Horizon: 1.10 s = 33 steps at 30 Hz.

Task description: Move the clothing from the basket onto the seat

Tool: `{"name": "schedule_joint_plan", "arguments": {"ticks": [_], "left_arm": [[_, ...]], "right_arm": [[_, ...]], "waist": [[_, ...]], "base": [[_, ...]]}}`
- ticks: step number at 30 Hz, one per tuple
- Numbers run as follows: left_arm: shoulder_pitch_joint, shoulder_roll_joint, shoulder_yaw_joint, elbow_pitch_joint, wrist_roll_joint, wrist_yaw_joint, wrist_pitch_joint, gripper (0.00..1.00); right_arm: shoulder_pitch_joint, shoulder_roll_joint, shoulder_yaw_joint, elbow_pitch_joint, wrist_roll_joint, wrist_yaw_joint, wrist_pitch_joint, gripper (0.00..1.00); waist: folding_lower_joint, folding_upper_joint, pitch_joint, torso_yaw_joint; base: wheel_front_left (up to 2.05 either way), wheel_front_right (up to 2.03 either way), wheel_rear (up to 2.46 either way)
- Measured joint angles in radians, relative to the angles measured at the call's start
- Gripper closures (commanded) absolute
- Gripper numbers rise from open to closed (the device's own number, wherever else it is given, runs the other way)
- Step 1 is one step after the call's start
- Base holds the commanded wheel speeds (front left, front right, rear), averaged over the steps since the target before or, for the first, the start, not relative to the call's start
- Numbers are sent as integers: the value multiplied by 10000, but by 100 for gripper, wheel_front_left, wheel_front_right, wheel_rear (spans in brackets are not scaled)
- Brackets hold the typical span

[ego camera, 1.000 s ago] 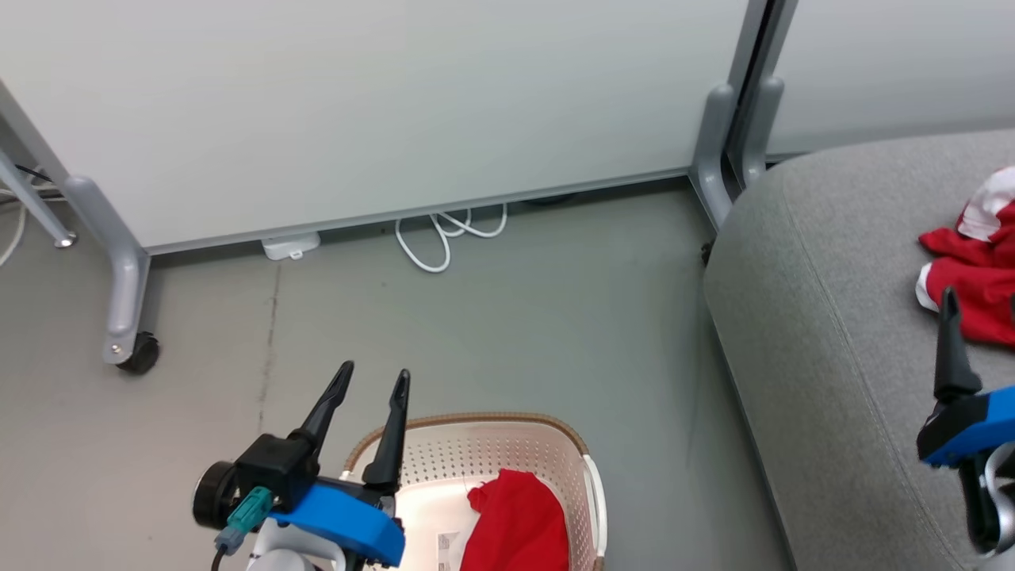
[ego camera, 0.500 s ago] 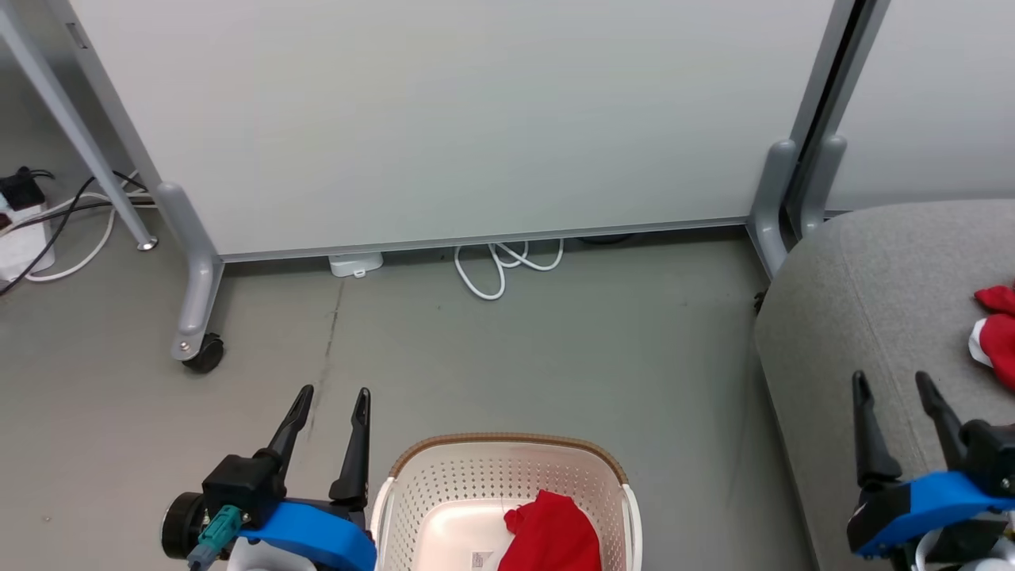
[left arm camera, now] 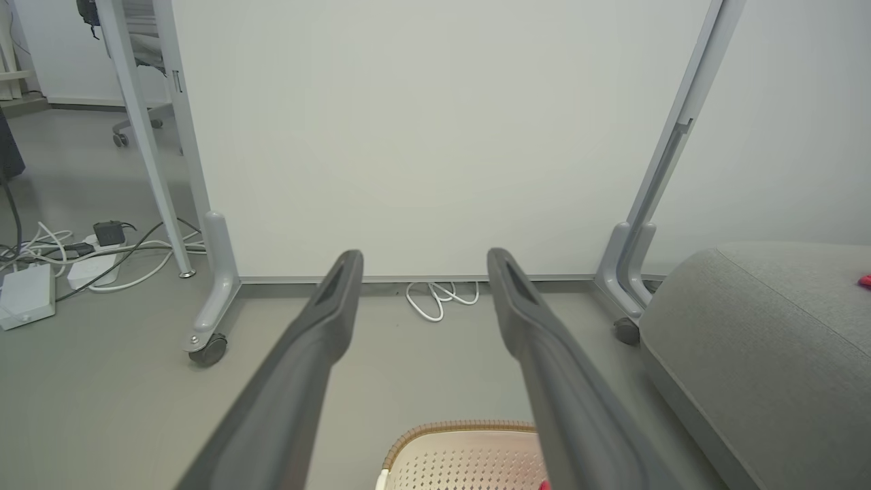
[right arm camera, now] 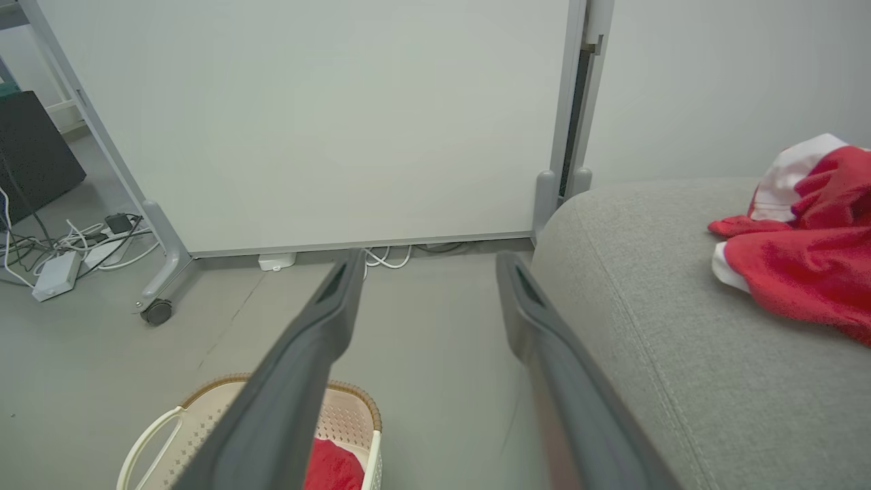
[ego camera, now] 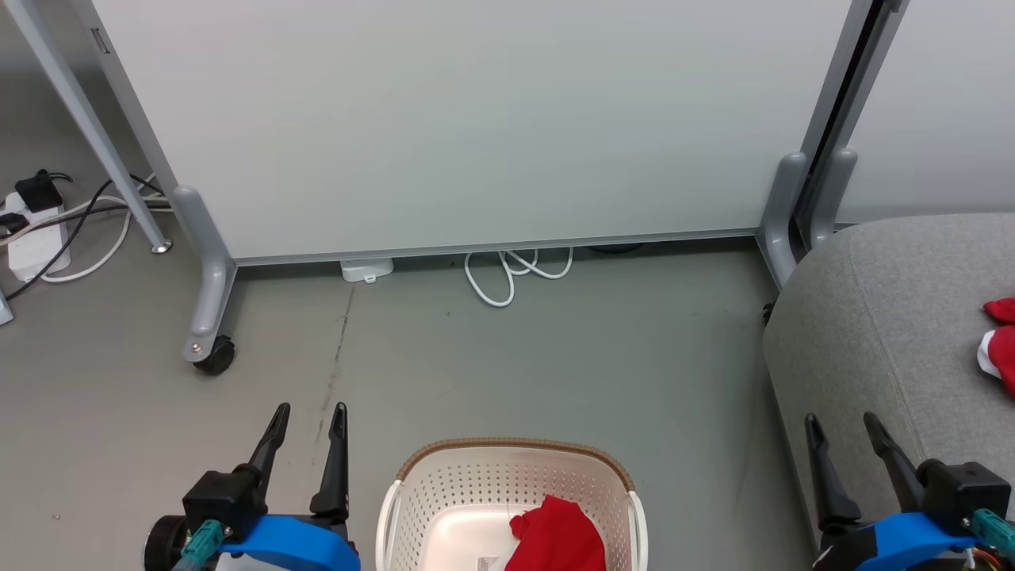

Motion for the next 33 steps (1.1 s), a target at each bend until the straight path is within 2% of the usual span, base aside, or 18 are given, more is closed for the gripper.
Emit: {"name": "schedule_joint_plan", "arguments": {"ticks": [24, 33], "left_arm": [[2, -105, -178, 123, 77, 0, -2, 0], [-197, -144, -280, 75, 77, 0, -2, 0]], "right_arm": [[-19, 8, 121, 194, 105, 0, -96, 0], [-280, 10, 247, -25, 56, 0, -79, 0]], "waist": [[0, 0, 206, 15], [0, 0, 820, -84]], "base": [[0, 0, 0], [0, 0, 0]]}}
